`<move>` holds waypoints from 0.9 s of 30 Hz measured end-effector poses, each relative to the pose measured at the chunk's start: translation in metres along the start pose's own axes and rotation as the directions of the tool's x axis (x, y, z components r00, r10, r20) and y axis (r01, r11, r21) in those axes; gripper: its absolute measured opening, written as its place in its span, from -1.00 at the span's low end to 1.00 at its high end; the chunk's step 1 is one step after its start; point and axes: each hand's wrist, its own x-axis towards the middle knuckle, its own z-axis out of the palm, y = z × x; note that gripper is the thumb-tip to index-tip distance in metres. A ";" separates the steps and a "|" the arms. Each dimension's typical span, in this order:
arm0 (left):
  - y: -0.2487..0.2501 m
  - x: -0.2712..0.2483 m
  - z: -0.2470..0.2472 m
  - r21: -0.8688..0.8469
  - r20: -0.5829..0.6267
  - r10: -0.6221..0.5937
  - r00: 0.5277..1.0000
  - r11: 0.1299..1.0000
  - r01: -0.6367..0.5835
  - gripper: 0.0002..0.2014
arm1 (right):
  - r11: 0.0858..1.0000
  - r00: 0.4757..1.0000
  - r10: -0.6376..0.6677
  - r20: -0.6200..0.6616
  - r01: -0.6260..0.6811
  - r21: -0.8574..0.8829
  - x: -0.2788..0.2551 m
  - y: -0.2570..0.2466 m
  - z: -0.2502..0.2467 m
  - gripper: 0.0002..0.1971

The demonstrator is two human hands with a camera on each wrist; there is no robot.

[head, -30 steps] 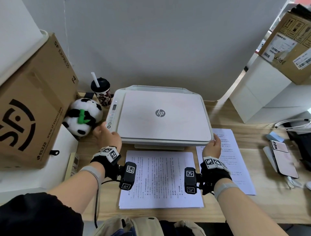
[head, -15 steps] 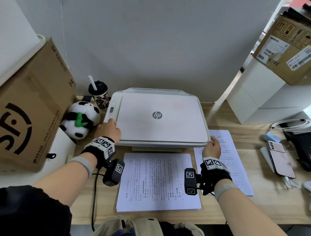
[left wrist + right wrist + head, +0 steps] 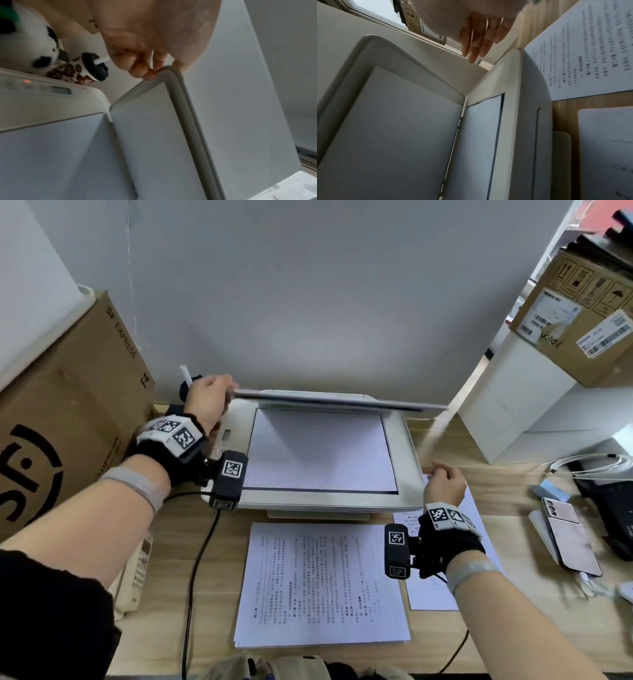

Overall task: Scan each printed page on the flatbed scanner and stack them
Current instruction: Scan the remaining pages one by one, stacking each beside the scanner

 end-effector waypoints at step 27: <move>0.019 0.060 0.040 0.036 0.277 -0.072 0.958 0.997 0.064 -0.58 | 0.560 0.918 -0.031 0.394 0.343 -0.754 -0.014 -0.007 0.064 -0.44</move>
